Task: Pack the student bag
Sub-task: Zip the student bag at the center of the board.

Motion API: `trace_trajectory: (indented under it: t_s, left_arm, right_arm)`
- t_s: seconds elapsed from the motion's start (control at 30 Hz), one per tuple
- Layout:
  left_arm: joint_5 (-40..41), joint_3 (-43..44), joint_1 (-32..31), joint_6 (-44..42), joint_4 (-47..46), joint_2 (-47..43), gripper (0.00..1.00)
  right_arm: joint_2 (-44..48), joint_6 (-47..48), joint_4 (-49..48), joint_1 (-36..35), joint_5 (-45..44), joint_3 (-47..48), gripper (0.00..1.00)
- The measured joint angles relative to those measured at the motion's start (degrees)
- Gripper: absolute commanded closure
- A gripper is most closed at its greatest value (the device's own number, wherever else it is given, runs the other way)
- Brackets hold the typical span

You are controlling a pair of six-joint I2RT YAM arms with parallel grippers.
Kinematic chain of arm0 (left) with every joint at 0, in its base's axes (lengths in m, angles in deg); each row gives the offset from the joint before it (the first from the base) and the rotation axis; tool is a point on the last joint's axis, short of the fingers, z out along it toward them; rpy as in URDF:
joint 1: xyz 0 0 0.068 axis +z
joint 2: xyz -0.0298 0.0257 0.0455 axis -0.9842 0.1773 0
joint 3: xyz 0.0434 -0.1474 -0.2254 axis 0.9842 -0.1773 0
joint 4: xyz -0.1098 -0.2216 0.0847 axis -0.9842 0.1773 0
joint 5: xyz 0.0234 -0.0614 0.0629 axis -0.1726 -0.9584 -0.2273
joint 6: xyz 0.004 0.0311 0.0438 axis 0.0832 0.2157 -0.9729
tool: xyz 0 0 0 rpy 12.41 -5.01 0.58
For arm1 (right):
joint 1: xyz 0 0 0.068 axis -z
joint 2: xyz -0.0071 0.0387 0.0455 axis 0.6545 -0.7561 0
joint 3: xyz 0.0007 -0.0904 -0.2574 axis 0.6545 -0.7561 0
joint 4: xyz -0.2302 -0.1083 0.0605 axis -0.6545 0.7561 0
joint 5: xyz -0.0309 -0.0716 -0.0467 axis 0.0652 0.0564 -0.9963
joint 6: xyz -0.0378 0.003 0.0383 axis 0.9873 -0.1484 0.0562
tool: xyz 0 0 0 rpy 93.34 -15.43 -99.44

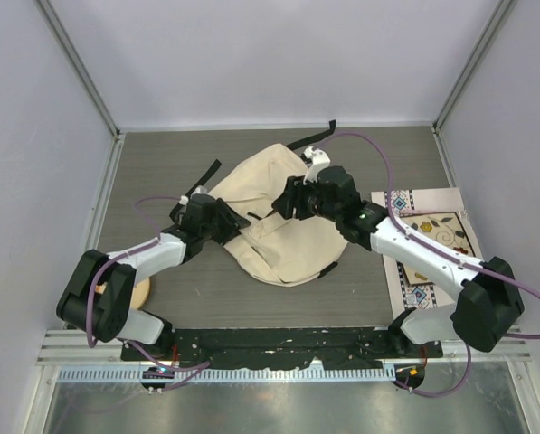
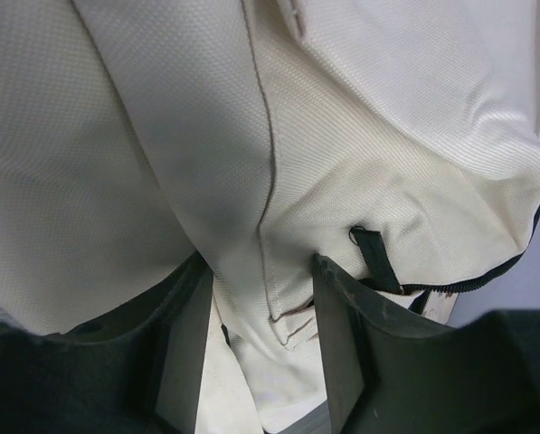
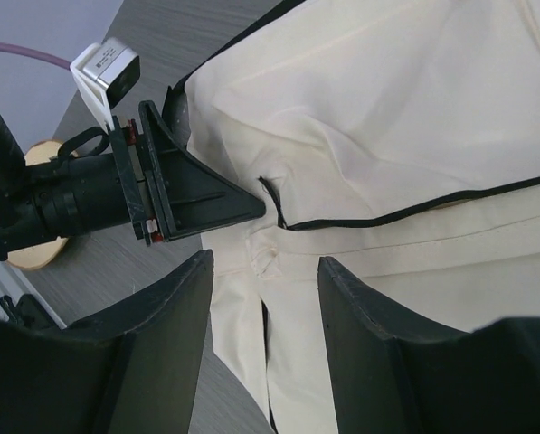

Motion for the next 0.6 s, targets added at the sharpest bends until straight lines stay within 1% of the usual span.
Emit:
trace_trajectory:
  t_s: [0.1,0.13,0.2,0.23,0.3,0.33,0.4,0.6]
  left_arm:
    - [0.6,-1.2,0.0,0.4,-1.2,-0.3,0.62]
    - [0.8,-1.3,0.0,0.5,-1.2,-0.4,0.7]
    - [1.0,-1.3,0.0,0.6,-1.2,-0.4,0.76]
    - [1.0,-1.3,0.0,0.6,-1.3,-0.4,0.83]
    - [1.0,-1.3,0.0,0.6,-1.6,-0.4,0.89]
    - [0.9,-1.3,0.0,0.5,-1.9,-0.4,0.95]
    - [0.8,-1.3,0.0,0.5,-2.3,-0.4,1.0]
    - [0.7,-1.3,0.0,0.0,-2.8,-0.7,1.0]
  right_arm:
    - [-2.5,1.4,1.1,-1.1,1.0,1.5,0.46]
    - [-3.5,1.9,1.7,-1.6,1.2,2.3,0.46]
    - [-6.0,3.2,2.4,-2.5,1.5,4.2,0.46]
    - [-7.2,3.7,2.8,-2.9,1.6,5.1,0.46]
    - [-9.7,5.1,3.7,-3.5,1.7,7.2,0.46]
    - [-10.9,5.9,4.2,-3.7,1.7,8.2,0.46]
    - [-13.3,7.2,5.4,-4.2,1.7,10.6,0.46]
    - [-21.5,11.9,8.7,-4.8,1.4,17.8,0.46]
